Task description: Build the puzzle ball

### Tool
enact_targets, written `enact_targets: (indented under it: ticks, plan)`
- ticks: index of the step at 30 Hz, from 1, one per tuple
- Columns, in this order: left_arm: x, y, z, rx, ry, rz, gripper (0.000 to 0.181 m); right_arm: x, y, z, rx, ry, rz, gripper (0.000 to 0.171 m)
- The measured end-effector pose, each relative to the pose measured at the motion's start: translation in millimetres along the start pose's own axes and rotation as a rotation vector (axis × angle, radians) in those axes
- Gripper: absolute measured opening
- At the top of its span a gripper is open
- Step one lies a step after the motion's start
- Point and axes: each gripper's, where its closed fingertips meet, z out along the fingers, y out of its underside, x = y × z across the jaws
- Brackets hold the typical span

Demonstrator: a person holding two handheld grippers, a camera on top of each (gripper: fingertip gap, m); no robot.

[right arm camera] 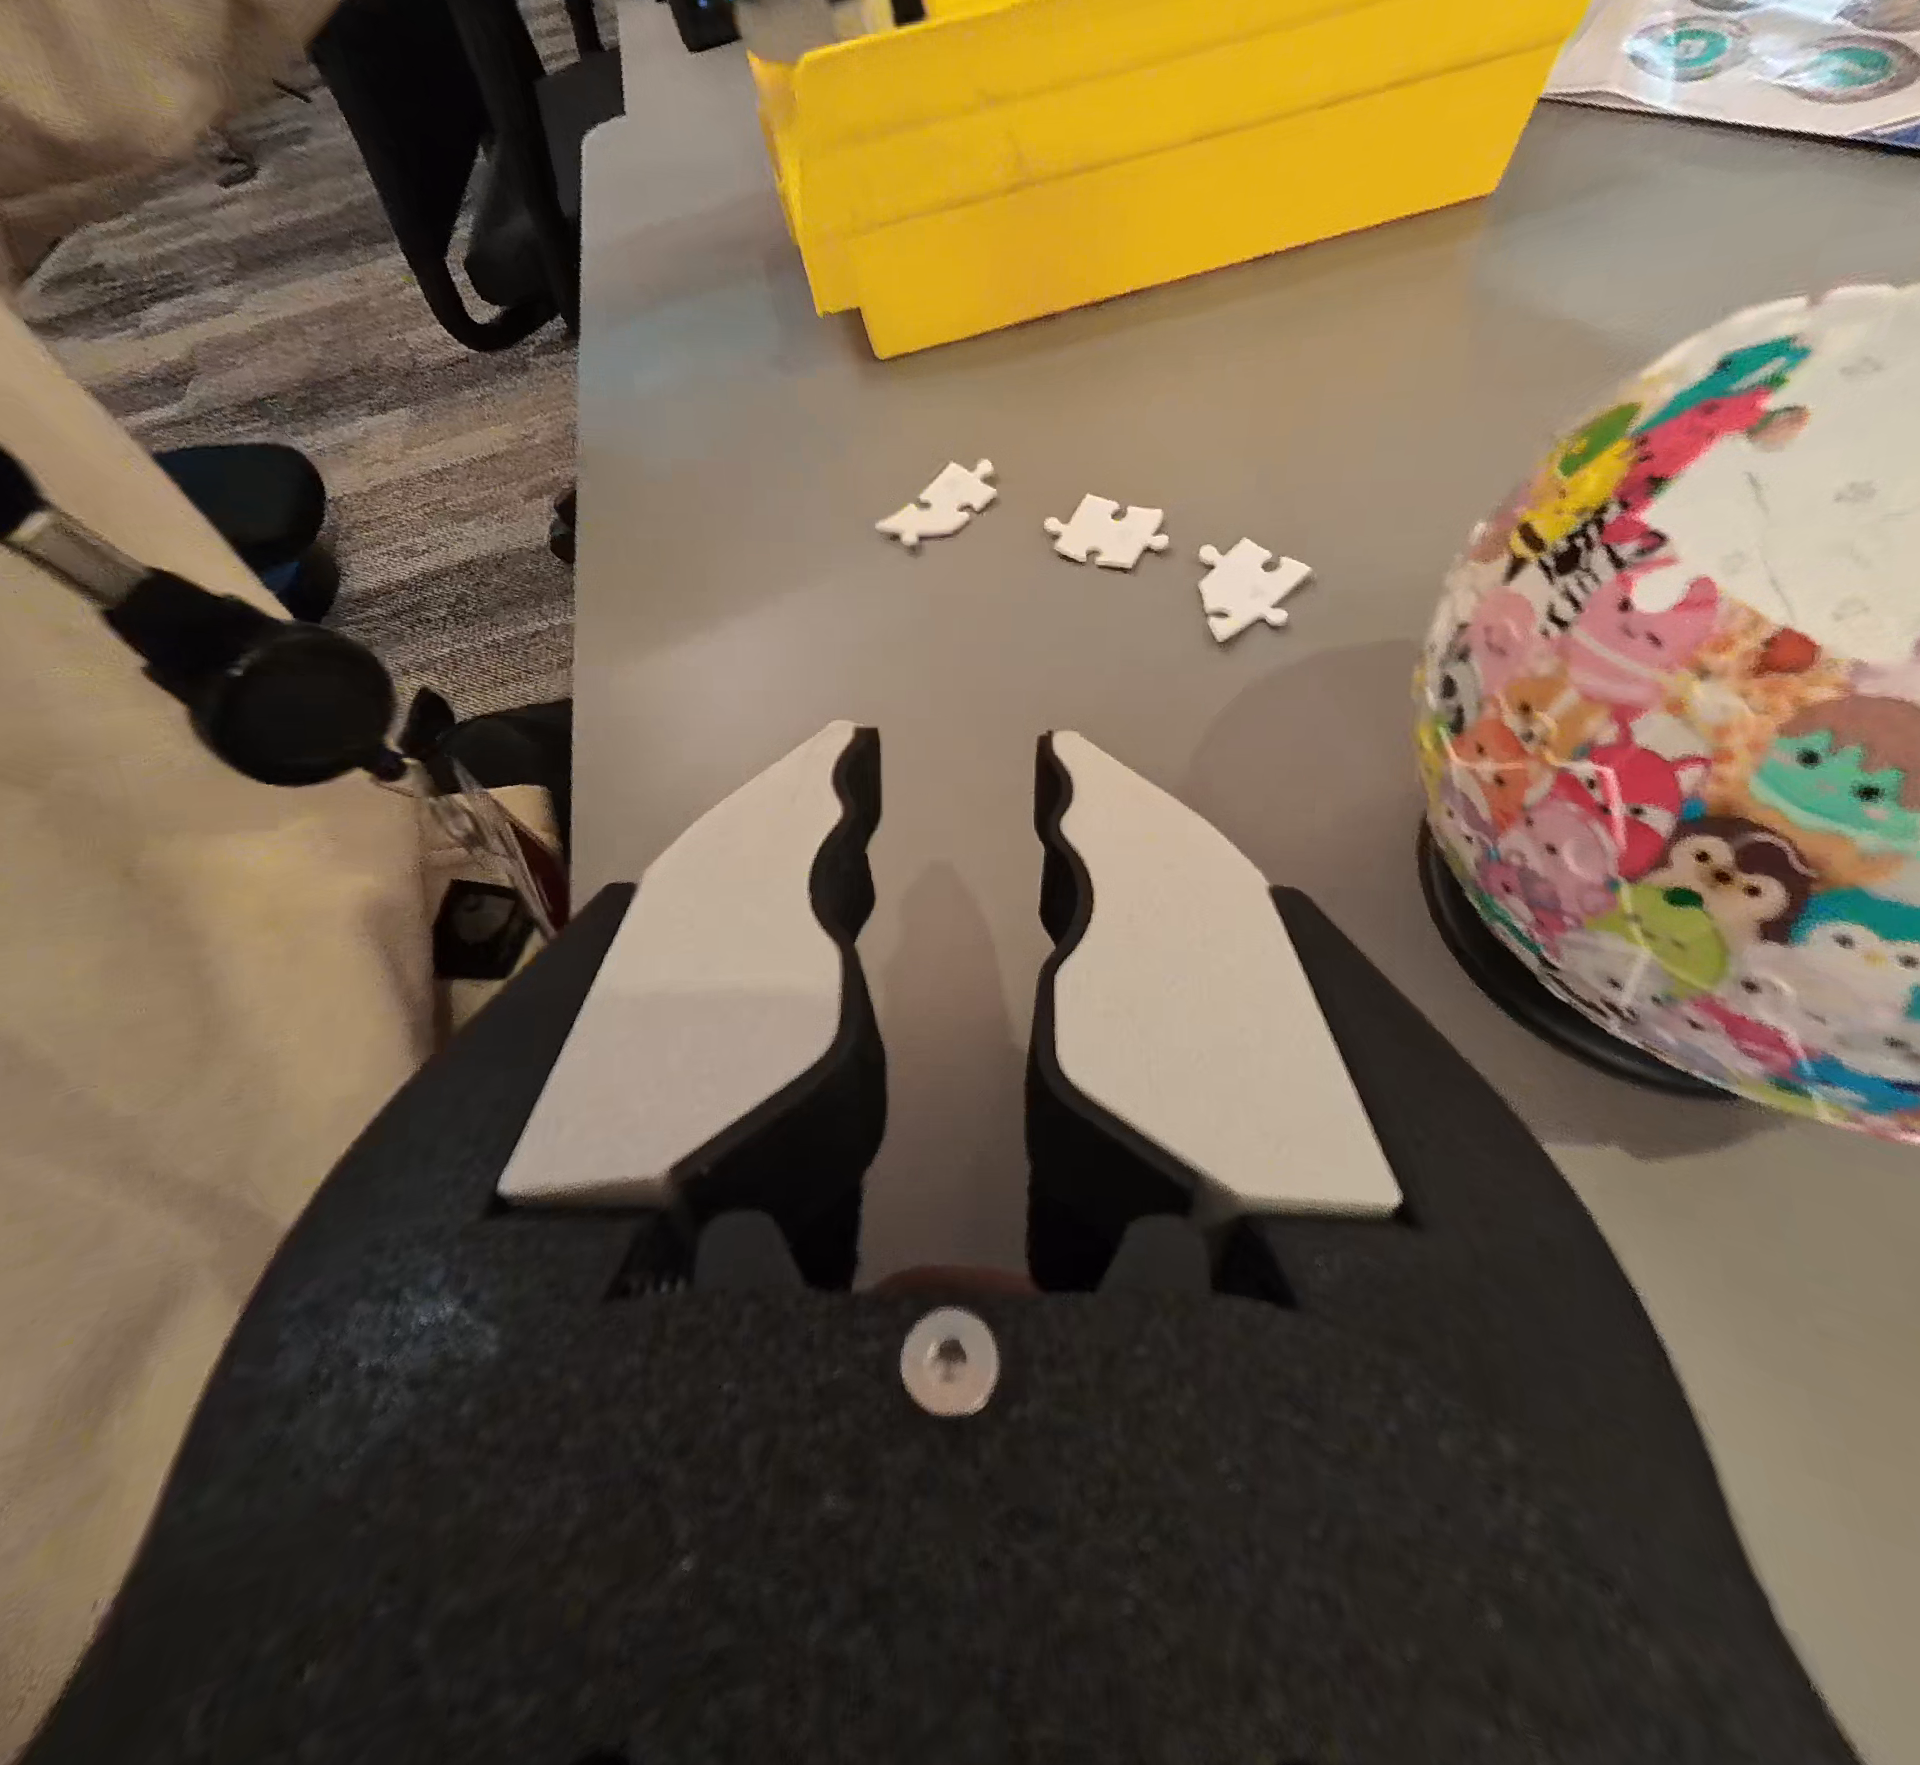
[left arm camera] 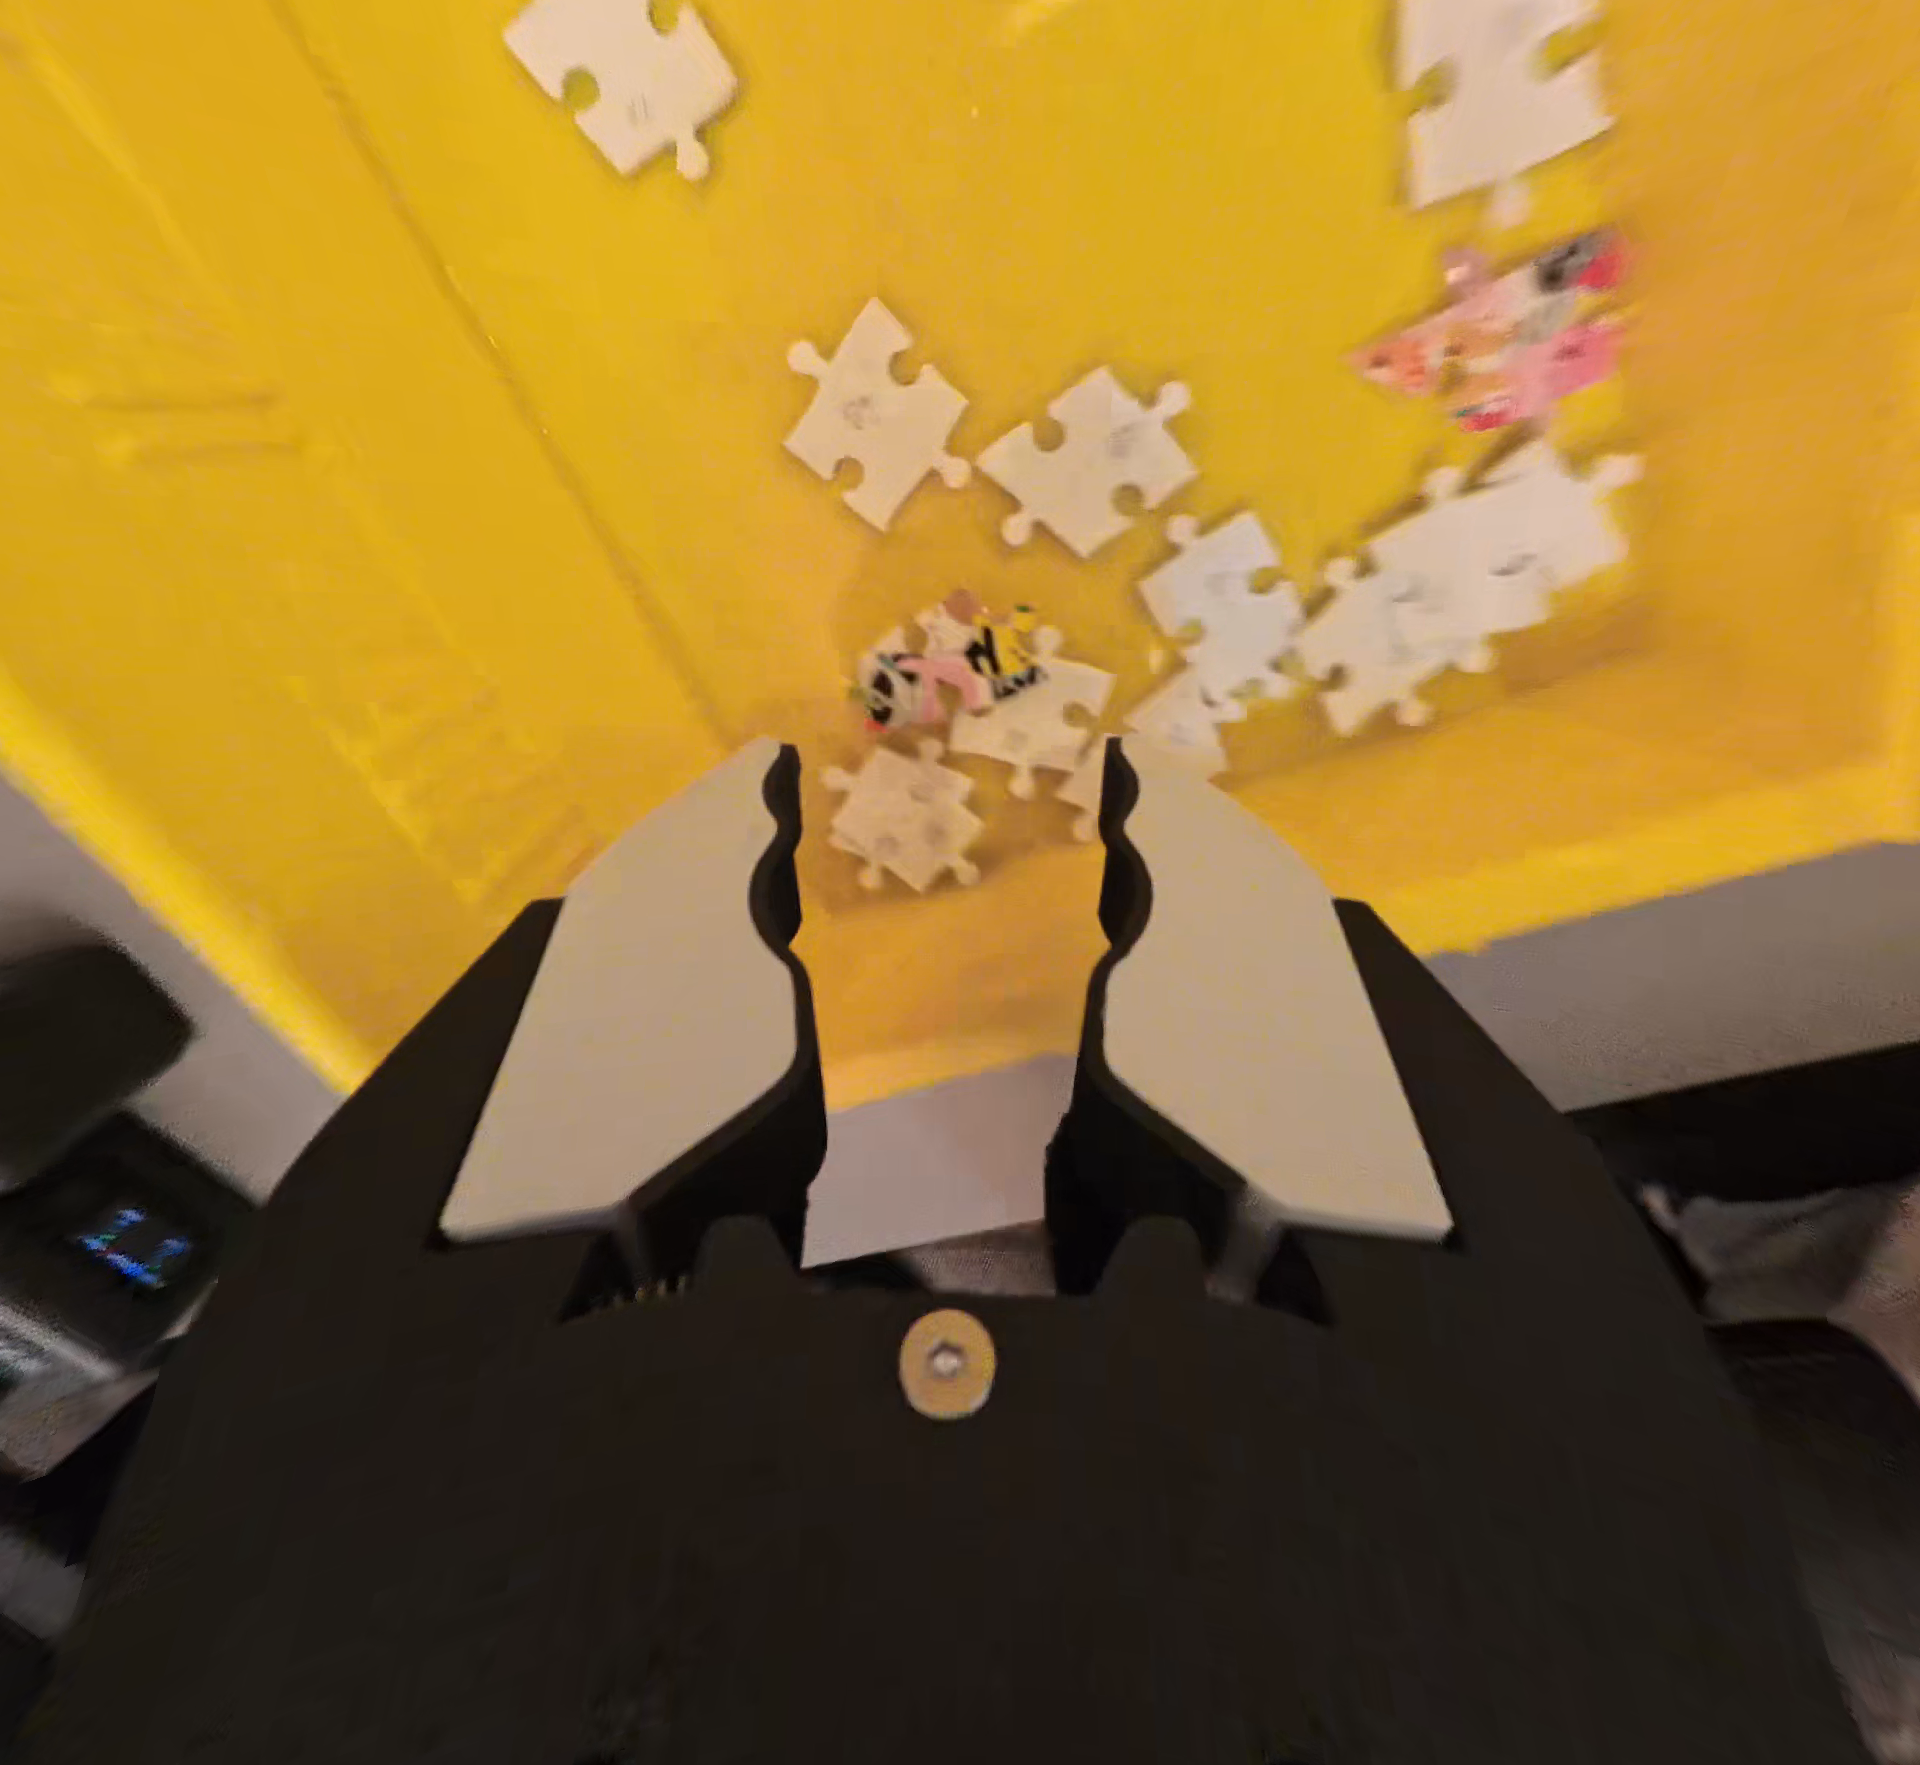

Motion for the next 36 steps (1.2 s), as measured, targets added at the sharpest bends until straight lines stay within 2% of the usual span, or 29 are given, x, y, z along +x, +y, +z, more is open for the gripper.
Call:
enact_targets:
  ticks: [4, 5, 8, 11, 12, 15, 20, 30, 34, 36]
  plan:
    - [1.5, -0.1, 23.7, -0.146, 0.029, 0.095, 0.054, -3.9, 0.4, 4.8, -0.002, -0.015, 0.023, 0.028]
    - [3.5, 1.2, 26.6, -0.168, 0.038, 0.109, 0.049, -4.0, 1.8, 5.0, -0.006, -0.018, 0.028, 0.029]
    - [7.5, -2.4, 28.7, -0.157, 0.068, 0.102, 0.035, -2.7, 5.7, 4.4, -0.024, -0.027, 0.033, 0.029]
    - [5.7, -1.4, 26.9, -0.134, 0.06, 0.097, 0.031, -0.1, 7.6, 3.3, -0.042, -0.036, 0.023, 0.029]
    - [5.6, -2.1, 23.8, -0.109, 0.066, 0.091, 0.022, 0.8, 7.5, 3.1, -0.047, -0.036, 0.016, 0.029]
    - [10.3, -12.3, -0.3, 0.057, 0.156, 0.023, 0.002, 2.6, 4.4, 2.3, -0.052, -0.033, -0.006, 0.029]
    - [5.9, -32.2, -49.8, 0.414, 0.284, -0.127, 0.002, 3.8, -5.7, 1.0, -0.03, -0.008, -0.039, 0.029]
    - [27.9, -52.0, -121.6, 0.904, 0.548, -0.33, 0.002, -5.6, -29.7, -2.3, 0.005, 0.064, -0.134, 0.028]
    - [60.1, -60.4, -150.3, 1.065, 0.682, -0.354, 0.001, -5.8, -49.8, 10.3, 0.025, 0.076, -0.132, 0.028]
    - [90.3, -61.8, -160.3, 1.082, 0.74, -0.296, 0.002, -12.6, -64.7, 17.9, 0.057, 0.043, -0.113, 0.028]
